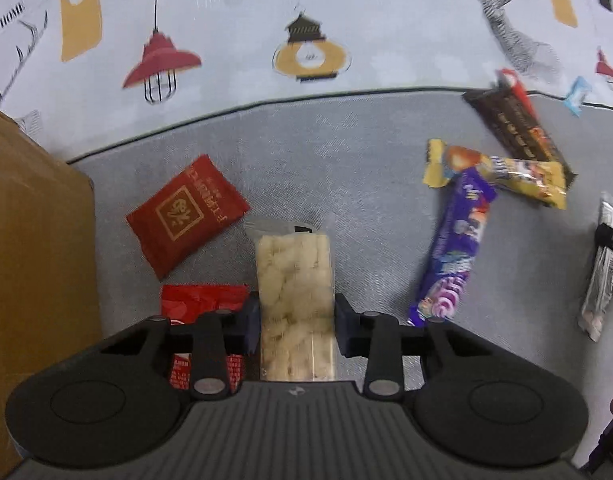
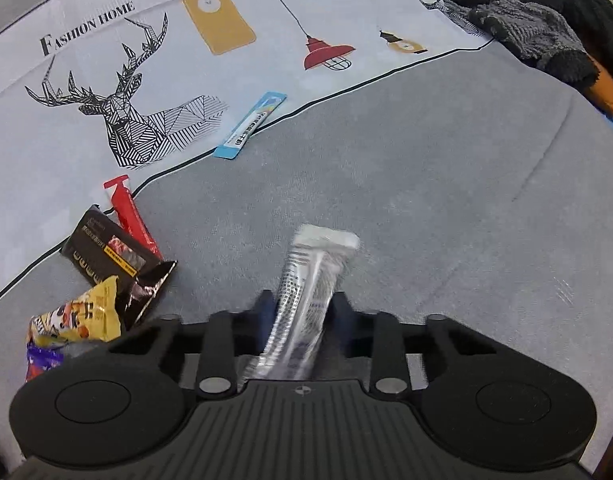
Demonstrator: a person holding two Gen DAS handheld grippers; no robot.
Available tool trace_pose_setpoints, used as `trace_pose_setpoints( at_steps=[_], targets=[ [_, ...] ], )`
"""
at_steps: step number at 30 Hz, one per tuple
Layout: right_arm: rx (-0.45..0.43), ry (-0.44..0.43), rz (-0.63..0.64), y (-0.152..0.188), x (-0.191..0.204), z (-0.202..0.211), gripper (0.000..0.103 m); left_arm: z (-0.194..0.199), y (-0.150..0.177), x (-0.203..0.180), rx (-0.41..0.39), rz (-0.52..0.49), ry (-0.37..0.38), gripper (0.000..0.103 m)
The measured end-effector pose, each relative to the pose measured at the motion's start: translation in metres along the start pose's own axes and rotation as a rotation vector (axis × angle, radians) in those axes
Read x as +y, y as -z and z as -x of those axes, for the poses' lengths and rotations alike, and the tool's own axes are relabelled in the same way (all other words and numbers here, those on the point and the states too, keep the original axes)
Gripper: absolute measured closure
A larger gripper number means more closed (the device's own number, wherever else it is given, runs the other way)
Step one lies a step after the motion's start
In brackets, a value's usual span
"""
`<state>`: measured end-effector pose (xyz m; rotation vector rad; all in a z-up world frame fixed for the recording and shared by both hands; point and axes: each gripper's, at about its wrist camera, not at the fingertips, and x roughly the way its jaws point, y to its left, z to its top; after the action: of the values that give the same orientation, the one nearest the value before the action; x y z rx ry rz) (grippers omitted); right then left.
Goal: Organize snacks
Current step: 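Grasp the cream rice-cake bar with left tool while right tool grasps silver stick pack, then carry the rice-cake bar and silver stick pack over the open box with both tools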
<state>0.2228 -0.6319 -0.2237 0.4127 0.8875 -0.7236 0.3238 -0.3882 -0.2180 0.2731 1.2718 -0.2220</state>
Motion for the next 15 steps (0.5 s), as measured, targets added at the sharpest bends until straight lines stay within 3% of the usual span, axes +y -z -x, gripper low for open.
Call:
trace_pose_setpoints(
  at_steps=[3,15],
  targets=[
    [-0.039,-0.030,-0.018,0.002,-0.008,0.017,0.101,0.015,0.007,-0.002,-0.063,-0.031,-0.002,0.062],
    [-0.178,-0.164,0.003,0.016,-0.013,0.126,0.101,0.101,0.039,0.011,-0.175,-0.032,0.111,0.062]
  ],
)
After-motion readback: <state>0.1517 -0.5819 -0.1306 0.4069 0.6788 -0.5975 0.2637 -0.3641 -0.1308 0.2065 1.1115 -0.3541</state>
